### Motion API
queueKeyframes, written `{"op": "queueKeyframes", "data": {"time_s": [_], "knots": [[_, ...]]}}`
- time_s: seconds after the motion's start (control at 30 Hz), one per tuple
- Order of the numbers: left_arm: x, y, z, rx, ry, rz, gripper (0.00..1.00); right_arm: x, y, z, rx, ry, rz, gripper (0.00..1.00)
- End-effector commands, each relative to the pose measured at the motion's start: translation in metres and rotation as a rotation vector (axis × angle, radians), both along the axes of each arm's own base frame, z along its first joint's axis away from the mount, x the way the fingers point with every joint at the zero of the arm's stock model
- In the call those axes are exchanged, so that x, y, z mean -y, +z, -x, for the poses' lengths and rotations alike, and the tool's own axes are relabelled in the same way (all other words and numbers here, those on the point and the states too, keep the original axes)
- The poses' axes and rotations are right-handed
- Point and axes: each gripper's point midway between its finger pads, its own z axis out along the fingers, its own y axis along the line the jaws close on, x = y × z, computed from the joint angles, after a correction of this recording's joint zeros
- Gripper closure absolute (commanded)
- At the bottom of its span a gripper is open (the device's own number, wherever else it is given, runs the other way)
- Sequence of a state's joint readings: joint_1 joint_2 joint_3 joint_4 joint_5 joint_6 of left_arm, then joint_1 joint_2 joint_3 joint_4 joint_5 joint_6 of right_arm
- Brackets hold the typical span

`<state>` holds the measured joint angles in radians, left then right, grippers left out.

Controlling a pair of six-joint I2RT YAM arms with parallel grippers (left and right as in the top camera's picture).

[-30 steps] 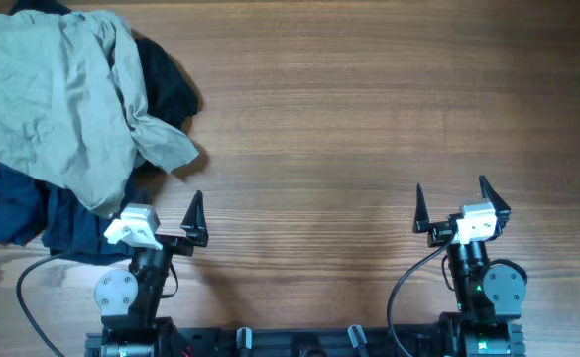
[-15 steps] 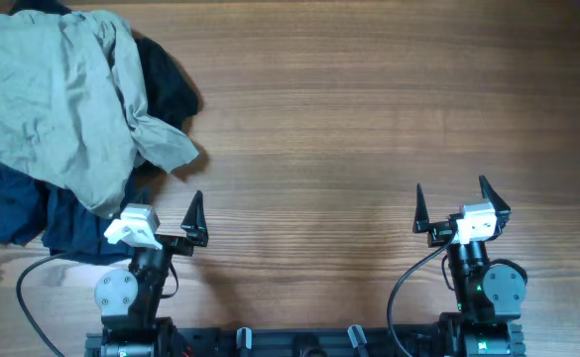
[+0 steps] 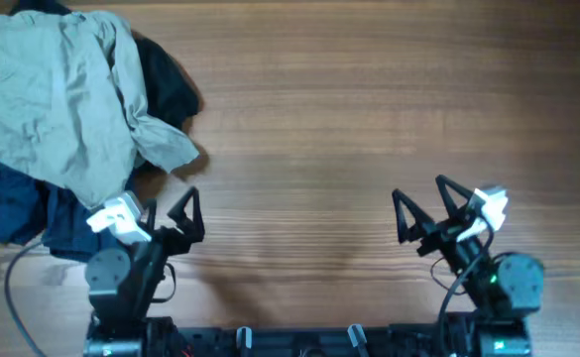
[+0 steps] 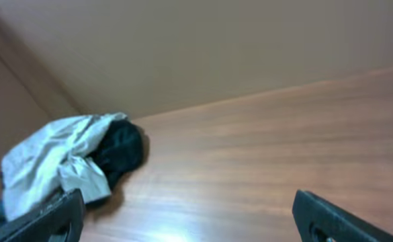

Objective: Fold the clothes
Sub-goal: 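Raise both grippers from rest and move toward the clothes pile, then grasp the khaki trousers with the left gripper and pull them rightward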

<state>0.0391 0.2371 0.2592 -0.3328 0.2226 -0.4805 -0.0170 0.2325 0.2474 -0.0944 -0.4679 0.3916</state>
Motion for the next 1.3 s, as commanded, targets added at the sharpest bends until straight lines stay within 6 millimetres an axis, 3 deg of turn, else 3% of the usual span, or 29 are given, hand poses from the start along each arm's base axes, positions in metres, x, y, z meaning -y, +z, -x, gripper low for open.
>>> {"op": "queueKeyframes", "data": {"time_s": [0.0,0.13,0.27,0.33,0.47,0.57,0.67,0.77,0.97,1.07,1.17,1.27], "knots": [[-0.002,0.047,-0.009,-0.047,-0.003,-0.033,0.01,-0.014,0.034,-0.016,-0.118,0.105,0.02,0.0],[-0.002,0.083,-0.02,-0.234,-0.063,-0.145,0.0,-0.032,0.073,-0.057,-0.342,0.272,0.076,0.0],[-0.003,0.104,-0.044,-0.439,-0.135,-0.218,0.0,-0.035,0.079,-0.099,-0.551,0.355,0.118,0.0],[-0.003,0.094,-0.045,-0.599,-0.186,-0.242,0.0,-0.034,0.068,-0.118,-0.597,0.357,0.107,0.0],[-0.003,0.049,-0.05,-0.854,-0.213,-0.2,0.0,-0.034,0.034,-0.129,-0.703,0.364,0.085,0.0],[0.016,0.026,-0.046,-0.987,-0.289,-0.072,0.0,-0.038,0.037,-0.143,-0.62,0.386,0.136,0.0],[0.02,0.007,-0.04,-1.085,-0.334,-0.056,0.0,-0.043,0.037,-0.156,-0.565,0.344,0.219,0.0],[0.02,0.006,-0.047,-1.065,-0.332,-0.058,0.0,-0.044,0.026,-0.152,-0.598,0.313,0.293,0.0],[0.028,0.01,-0.051,-1.033,-0.366,-0.018,0.0,-0.064,0.025,-0.144,-0.618,0.355,0.282,0.0],[0.007,0.009,-0.068,-0.986,-0.286,-0.095,0.0,-0.064,0.021,-0.139,-0.643,0.36,0.283,0.0],[-0.061,0.033,-0.112,-0.82,-0.054,-0.167,0.0,-0.058,0.013,-0.134,-0.688,0.337,0.304,0.0],[-0.128,0.053,-0.137,-0.673,0.147,-0.049,0.0,-0.041,0.0,-0.13,-0.755,0.258,0.365,0.0]]}}
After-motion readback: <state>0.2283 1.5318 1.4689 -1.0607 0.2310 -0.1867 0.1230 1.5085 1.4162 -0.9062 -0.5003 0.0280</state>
